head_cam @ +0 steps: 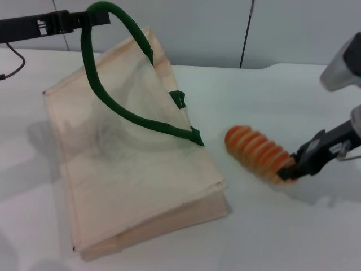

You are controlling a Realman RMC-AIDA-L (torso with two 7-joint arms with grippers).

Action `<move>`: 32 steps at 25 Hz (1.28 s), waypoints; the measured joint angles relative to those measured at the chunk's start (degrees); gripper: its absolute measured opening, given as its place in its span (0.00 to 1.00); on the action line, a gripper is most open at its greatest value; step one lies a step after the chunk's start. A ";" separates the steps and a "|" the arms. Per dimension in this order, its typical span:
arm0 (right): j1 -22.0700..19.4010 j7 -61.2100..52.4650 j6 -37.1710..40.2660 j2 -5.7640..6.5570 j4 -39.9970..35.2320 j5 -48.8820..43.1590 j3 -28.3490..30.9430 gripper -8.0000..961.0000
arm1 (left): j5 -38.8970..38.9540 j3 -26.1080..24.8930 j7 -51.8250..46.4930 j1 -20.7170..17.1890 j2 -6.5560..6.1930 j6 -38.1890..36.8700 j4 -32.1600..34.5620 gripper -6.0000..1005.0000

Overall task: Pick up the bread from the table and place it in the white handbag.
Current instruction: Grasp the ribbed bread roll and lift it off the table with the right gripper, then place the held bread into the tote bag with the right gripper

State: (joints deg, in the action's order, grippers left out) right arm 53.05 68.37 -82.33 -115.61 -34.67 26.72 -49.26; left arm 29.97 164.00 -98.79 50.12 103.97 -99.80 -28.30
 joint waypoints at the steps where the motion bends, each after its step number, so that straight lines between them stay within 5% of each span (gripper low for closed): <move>1: -0.07 0.10 0.02 0.15 -0.43 -0.01 0.99 0.51 | -0.02 0.00 0.00 0.01 0.00 -0.04 0.00 0.22; 22: -0.03 3.35 4.16 3.04 -3.28 0.01 12.11 0.34 | -5.77 0.09 -0.38 5.42 -2.13 -3.50 -2.02 0.23; 32: 1.14 8.82 -8.36 2.93 -3.51 3.37 13.10 0.27 | -6.34 0.09 -0.39 5.60 -2.20 -3.57 -2.11 0.23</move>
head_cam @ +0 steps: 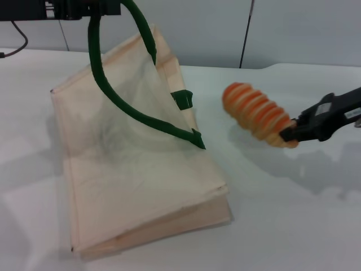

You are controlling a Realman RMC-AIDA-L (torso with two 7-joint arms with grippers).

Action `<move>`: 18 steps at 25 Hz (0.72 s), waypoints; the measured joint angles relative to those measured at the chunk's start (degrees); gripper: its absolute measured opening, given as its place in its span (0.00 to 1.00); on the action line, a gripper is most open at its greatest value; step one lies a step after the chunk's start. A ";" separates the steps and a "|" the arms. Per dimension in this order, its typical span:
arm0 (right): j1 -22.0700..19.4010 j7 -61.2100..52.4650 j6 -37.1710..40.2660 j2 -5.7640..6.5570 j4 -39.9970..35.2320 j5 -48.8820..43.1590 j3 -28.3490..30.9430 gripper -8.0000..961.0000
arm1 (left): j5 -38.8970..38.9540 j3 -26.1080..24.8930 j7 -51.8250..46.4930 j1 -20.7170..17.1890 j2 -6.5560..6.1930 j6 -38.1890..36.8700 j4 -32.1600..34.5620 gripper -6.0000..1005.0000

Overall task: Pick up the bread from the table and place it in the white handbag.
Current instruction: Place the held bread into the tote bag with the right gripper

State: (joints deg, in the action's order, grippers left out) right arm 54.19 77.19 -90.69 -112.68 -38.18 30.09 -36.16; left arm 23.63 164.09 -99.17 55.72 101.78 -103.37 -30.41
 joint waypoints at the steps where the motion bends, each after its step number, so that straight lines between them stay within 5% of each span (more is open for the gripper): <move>1: 0.72 0.02 -0.13 -0.77 -0.04 0.00 -0.74 0.27 | -0.05 0.00 0.00 0.11 0.00 0.01 0.07 0.24; 9: 3.32 0.13 2.02 -2.80 0.55 0.12 -4.69 0.26 | -1.38 0.00 0.03 2.40 0.19 0.01 0.49 0.24; 18: 5.98 1.11 3.31 -3.08 3.93 1.90 -6.17 0.24 | -1.70 0.00 0.06 3.39 0.59 0.01 0.68 0.24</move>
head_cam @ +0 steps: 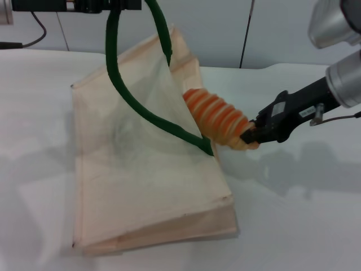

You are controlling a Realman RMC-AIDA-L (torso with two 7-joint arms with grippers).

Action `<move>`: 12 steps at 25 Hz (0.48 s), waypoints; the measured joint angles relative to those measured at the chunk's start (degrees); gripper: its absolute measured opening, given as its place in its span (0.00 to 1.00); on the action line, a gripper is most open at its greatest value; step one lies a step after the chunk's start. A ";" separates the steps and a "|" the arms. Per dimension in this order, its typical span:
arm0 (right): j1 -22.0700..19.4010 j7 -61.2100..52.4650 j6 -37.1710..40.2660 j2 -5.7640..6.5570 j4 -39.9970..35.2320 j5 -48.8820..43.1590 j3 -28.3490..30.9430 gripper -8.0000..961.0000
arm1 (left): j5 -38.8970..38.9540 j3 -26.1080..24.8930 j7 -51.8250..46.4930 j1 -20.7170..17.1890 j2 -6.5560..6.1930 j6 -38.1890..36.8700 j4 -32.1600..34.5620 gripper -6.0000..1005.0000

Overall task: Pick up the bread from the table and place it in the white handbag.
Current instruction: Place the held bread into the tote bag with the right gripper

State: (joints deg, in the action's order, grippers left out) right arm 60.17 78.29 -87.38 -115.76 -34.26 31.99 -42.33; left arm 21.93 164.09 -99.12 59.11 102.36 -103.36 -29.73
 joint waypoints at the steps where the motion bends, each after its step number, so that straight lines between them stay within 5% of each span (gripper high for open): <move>1: 0.46 0.19 0.31 0.00 0.73 0.03 -0.47 0.24 | 0.00 0.00 0.00 0.00 0.03 0.00 0.01 0.24; 12: 3.57 0.54 8.45 -0.44 7.58 1.00 -3.08 0.23 | 0.28 0.01 0.22 0.41 0.62 0.00 0.03 0.25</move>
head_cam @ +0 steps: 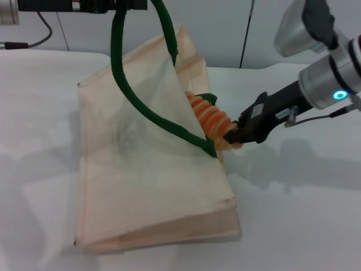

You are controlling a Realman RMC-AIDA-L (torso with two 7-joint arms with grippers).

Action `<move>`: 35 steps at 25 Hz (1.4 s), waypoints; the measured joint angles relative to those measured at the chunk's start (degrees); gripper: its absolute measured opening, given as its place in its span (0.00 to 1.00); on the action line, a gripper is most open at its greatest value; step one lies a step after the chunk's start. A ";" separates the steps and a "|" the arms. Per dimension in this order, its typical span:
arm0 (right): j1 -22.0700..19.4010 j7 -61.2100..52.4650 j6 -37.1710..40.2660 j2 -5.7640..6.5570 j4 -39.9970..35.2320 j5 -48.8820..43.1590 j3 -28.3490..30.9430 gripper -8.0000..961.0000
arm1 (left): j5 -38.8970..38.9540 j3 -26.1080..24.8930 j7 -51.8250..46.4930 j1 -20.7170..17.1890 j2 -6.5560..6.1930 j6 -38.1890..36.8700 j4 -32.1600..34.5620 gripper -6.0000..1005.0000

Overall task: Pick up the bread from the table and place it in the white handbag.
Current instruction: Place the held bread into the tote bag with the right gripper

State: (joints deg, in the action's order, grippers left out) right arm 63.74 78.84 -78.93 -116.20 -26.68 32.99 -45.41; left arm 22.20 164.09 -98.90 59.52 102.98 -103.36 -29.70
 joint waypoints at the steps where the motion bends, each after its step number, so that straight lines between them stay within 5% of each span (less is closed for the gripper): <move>1: 0.25 0.32 0.56 -0.01 0.78 0.32 0.00 0.23 | 0.03 0.00 0.01 0.00 0.02 0.00 0.00 0.25; 27: 2.59 4.72 4.09 -0.25 9.84 8.19 -0.71 0.22 | 0.31 -0.01 0.36 0.45 0.17 0.52 1.38 0.26; 35: 2.28 5.57 3.36 -0.10 9.66 8.54 -0.46 0.34 | 0.31 0.00 0.38 0.21 0.00 0.53 1.41 0.26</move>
State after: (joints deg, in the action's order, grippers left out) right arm 66.02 84.41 -75.57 -116.30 -17.02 41.53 -45.87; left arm 22.51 164.10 -98.52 59.73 102.98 -102.83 -28.29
